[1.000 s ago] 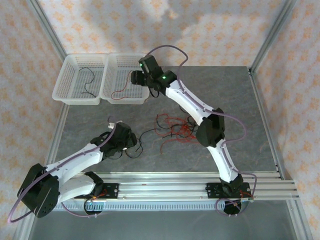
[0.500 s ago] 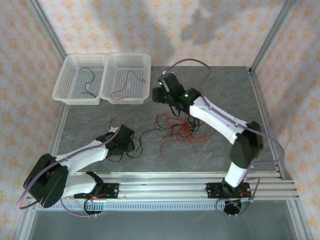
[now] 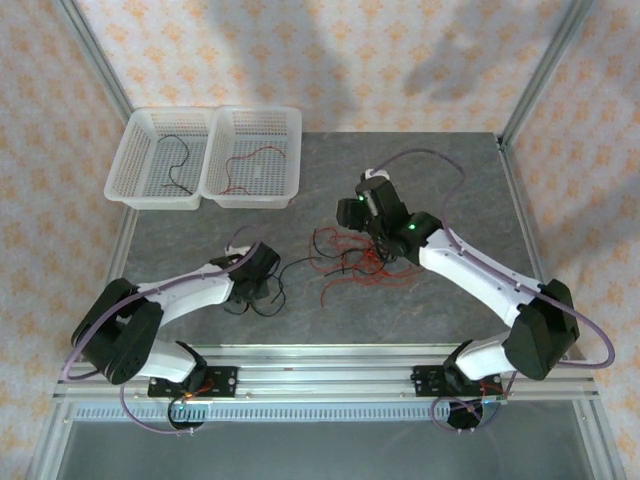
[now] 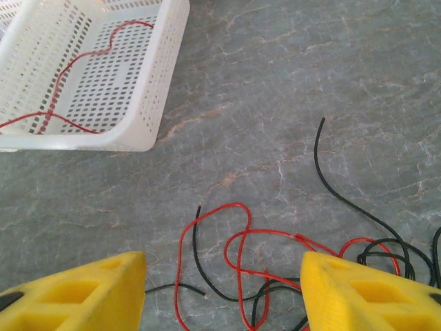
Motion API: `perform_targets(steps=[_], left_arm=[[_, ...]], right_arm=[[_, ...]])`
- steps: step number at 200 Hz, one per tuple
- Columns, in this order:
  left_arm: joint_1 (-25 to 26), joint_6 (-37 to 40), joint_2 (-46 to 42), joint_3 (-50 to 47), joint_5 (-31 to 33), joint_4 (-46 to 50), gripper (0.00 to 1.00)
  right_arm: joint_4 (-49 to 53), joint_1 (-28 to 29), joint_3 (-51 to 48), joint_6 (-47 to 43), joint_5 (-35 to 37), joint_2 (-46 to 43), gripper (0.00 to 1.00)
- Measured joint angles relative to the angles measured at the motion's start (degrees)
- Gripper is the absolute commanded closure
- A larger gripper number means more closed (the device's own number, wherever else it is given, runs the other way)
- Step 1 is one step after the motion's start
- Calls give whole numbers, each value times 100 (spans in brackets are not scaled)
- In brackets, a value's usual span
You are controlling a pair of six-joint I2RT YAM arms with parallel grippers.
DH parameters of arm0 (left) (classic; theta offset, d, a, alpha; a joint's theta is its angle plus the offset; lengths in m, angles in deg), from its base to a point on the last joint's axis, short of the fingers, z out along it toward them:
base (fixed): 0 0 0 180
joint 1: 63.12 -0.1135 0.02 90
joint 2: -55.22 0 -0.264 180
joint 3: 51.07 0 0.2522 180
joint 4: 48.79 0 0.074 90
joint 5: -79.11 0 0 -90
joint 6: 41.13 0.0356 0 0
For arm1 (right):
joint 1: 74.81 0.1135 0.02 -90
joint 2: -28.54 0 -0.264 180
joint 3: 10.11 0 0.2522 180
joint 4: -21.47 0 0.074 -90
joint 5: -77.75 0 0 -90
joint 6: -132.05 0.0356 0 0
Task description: Untangle the cables
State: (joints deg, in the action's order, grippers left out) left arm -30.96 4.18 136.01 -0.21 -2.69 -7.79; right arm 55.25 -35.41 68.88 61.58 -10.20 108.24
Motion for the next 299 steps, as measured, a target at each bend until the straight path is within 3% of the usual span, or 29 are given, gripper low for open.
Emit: perform_targets(steps=[33, 66, 127, 153, 220, 299], left_arm=[[0, 337, 542, 448, 428, -44, 57], [42, 597, 964, 660, 468, -188, 64], [179, 741, 1047, 660, 501, -404, 93], [199, 730, 1025, 660, 538, -413, 100], [240, 728, 660, 1163, 660, 146, 100], [348, 752, -501, 2396, 1091, 1093, 100]], right_arm=[[-44, -9, -197, 59, -11, -107, 40], [-118, -9, -431, 146, -31, -302, 40], [-142, -24, -973, 328, -24, -697, 40], [-114, -37, -1263, 437, 20, -1005, 40], [114, -92, -1753, 708, 293, -1969, 39], [122, -101, -2170, 885, 358, -2135, 39]])
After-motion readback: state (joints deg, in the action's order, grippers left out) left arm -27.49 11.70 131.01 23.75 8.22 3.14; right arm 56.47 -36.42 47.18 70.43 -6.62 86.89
